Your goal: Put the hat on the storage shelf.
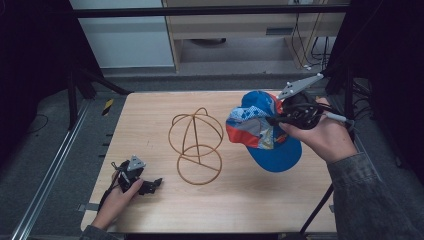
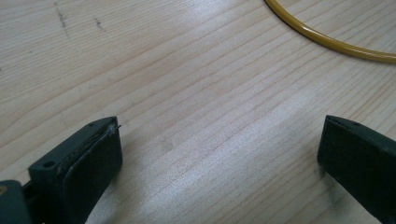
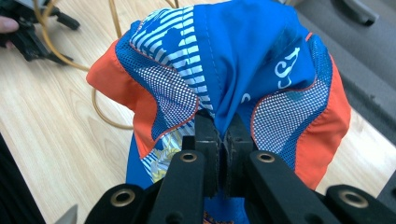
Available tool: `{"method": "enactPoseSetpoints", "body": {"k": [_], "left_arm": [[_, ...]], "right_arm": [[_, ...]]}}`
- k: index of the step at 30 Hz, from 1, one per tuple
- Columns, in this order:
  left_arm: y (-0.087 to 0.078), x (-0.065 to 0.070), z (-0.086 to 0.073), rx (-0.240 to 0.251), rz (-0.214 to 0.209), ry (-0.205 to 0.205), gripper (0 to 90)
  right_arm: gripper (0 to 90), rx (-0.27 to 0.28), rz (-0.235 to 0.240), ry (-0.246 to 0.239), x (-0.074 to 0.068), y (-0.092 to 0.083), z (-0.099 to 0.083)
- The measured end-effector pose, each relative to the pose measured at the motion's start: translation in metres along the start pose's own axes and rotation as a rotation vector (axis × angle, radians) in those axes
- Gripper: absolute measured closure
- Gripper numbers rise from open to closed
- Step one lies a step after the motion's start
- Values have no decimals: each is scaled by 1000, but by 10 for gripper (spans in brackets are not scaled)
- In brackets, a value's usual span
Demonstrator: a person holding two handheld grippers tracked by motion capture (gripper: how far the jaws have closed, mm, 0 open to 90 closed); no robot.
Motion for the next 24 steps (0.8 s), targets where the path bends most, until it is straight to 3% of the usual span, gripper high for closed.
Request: {"method": "enactPoseSetpoints", "body": {"k": [14,24], "left_arm": [[0,0,0,0,1,-1,0],[0,0,0,0,2,-3,0]], "right_arm": [[873,86,25,-67,-20,-4,53],[873,91,53,-111,-33,16,84]]}}
Point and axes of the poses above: each handheld gripper's, and its own axes: y roughly forward along the jaws, z roughly out of its top, x roughly to its right, the point moved 7 cm from there along y, roughly forward along the jaws, and after that the axes turned 12 degrees about x, right-handed, at the moved point
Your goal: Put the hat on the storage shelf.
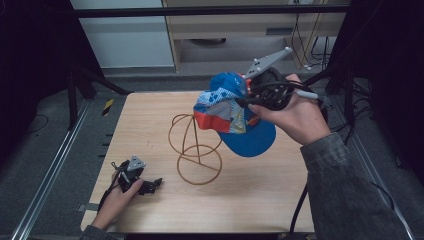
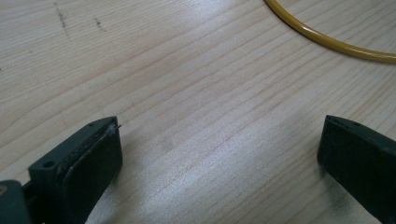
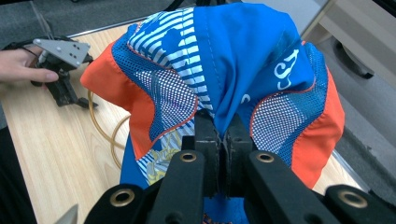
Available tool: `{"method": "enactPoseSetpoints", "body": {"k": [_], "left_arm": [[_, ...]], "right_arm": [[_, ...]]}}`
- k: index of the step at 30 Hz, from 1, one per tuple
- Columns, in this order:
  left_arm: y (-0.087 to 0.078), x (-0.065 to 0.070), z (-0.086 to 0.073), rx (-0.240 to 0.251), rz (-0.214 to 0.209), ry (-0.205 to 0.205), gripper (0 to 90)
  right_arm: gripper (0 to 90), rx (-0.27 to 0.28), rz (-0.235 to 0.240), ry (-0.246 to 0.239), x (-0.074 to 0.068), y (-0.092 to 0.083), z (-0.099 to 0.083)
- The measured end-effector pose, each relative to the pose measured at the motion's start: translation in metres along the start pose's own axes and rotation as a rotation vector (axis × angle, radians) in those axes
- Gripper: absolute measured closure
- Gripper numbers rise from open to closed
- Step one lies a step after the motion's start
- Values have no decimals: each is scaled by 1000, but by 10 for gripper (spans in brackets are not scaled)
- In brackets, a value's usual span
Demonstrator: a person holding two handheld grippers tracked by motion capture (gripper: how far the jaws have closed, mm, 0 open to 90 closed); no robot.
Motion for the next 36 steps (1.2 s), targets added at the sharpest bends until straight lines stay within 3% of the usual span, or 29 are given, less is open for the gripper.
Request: {"method": "enactPoseSetpoints", "body": {"k": [14,36], "left_arm": [[0,0,0,-1,-1,1,0],[0,0,0,-1,-6,4,0]], "right_arm": [[874,6,41,-35,-14,27,27],[874,18,83,-50,-31,55,37]]}}
Point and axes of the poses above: each handheld gripper's, and its own axes: y roughly forward along the jaws, z roughly out of its top, x roughly to its right, the point moved 7 cm from there along y, roughly forward along the jaws, and after that the axes turned 12 degrees about x, right-handed, at the moved point
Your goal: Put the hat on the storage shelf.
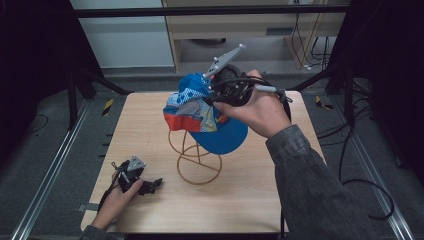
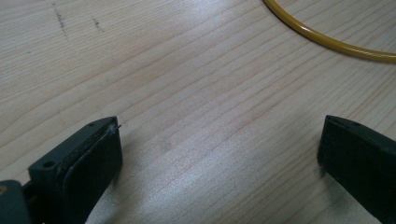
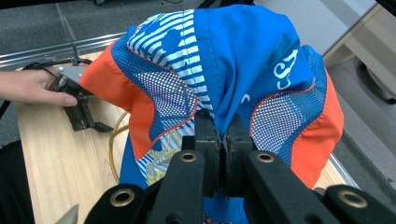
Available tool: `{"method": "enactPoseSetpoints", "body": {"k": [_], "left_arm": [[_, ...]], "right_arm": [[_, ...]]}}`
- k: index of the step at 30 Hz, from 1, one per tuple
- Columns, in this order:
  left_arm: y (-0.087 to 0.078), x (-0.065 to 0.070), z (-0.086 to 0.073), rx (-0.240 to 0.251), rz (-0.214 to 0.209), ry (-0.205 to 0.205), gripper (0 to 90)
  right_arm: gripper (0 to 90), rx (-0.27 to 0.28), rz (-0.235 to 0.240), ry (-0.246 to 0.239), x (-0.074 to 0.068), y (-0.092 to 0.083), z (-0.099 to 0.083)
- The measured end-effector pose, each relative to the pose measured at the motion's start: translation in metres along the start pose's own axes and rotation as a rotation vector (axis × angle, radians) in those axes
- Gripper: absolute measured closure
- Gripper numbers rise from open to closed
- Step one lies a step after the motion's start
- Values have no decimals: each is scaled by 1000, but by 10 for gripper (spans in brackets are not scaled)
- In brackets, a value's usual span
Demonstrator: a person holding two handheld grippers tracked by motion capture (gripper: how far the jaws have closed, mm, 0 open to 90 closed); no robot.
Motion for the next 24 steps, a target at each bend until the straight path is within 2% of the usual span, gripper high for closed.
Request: {"method": "enactPoseSetpoints", "body": {"k": [10,24], "left_arm": [[0,0,0,0,0,2,0],[0,0,0,0,0,2,0]], "right_arm": [[874,-7,27,-3,-7,19,5],[874,-8,51,8,-10,42,5]]}}
Point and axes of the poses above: each handheld gripper's, and its own axes: y roughly forward along the jaws, z roughly out of its top, x roughly to its right, the point moved 7 cm from there along y, roughly forward along the jaws, and after that the axes turned 12 degrees about x, right-handed, at the moved point
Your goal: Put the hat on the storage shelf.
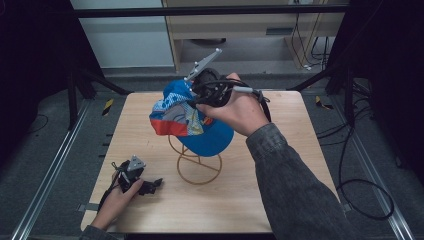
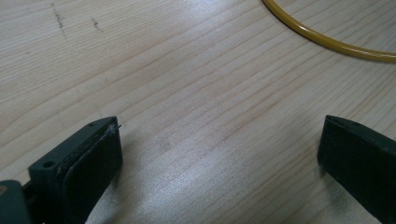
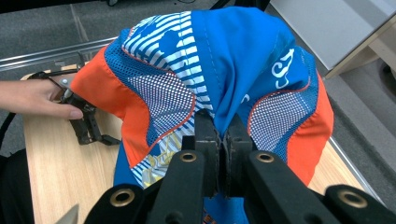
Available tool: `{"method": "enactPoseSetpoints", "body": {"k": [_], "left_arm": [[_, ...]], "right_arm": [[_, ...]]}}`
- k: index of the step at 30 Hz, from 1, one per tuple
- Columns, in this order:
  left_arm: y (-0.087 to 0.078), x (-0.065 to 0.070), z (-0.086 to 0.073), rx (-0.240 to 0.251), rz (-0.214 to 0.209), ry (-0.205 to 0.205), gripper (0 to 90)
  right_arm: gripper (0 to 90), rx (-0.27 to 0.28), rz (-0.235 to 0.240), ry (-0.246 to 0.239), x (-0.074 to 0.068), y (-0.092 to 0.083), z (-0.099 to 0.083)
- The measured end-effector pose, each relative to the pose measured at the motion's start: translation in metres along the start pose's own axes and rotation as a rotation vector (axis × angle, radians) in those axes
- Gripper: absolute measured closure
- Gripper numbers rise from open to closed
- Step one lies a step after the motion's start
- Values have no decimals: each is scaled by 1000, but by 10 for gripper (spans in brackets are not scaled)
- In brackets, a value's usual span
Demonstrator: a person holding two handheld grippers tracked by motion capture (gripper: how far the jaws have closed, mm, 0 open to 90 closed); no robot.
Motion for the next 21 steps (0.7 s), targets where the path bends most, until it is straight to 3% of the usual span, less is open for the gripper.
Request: {"method": "enactPoseSetpoints", "body": {"k": [21], "left_arm": [[0,0,0,0,0,0,0]], "right_arm": [[868,-41,33,12,-6,22,-9]]}}
Point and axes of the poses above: each handheld gripper's, and its own axes: y roughly forward along the jaws, z roughly out of its top, x roughly to its right, the point moved 7 cm from there along y, roughly forward along the jaws, and after that the axes turned 12 degrees about x, right-handed, at the moved point
